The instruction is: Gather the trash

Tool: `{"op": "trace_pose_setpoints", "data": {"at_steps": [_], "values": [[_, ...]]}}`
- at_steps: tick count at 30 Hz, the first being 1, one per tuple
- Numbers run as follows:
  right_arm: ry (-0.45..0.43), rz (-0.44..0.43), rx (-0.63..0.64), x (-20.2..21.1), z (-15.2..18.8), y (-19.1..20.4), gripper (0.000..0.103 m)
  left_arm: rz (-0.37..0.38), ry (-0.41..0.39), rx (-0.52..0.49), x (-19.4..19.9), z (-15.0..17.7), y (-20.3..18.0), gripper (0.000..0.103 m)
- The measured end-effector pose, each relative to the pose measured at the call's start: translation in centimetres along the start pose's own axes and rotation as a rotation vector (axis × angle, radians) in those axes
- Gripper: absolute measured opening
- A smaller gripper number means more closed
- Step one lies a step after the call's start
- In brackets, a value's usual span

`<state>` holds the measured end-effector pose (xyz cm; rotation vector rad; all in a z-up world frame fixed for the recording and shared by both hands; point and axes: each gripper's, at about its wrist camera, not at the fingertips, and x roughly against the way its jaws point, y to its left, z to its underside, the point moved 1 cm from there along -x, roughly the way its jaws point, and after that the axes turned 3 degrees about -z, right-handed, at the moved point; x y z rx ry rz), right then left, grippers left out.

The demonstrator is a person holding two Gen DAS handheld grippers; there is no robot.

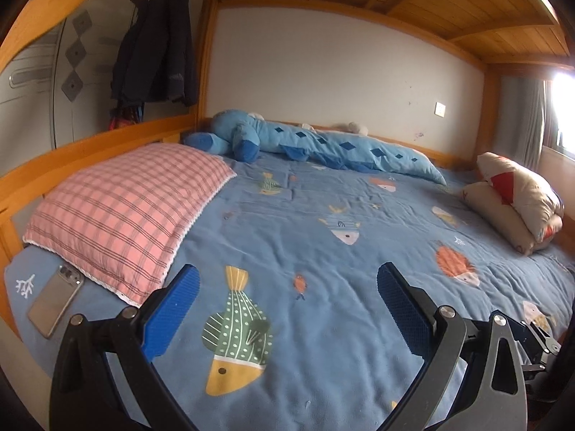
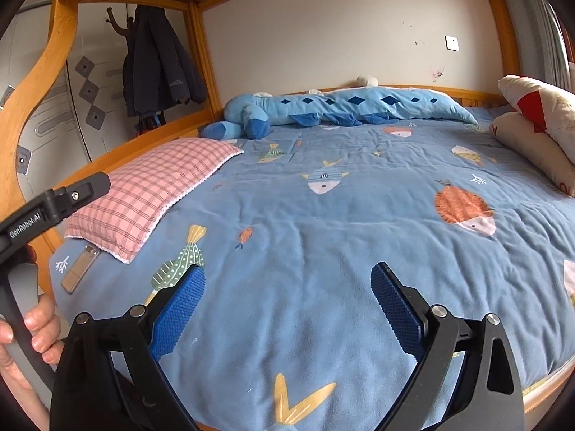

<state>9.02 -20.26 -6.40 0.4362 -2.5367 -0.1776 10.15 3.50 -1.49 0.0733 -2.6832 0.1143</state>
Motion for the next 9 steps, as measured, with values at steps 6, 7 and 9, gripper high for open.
{"op": "trace_pose_setpoints", "data": {"at_steps": [6, 7, 9], "values": [[0.036, 0.009, -0.001, -1.6, 0.2, -0.5, 0.092, -0.007, 0.047, -0.004, -1.5, 0.2, 0.1, 0.099], [0.042, 0.012, 0.002, -2.0, 0.1, -0.6, 0.093, -0.002, 0.056, -0.002, -1.9, 0.2, 0.2, 0.099], [0.054, 0.018, 0.008, -2.9, -0.1, -0.9, 0.094, -0.003, 0.065, -0.001, -2.5, 0.2, 0.4, 0.099]]}}
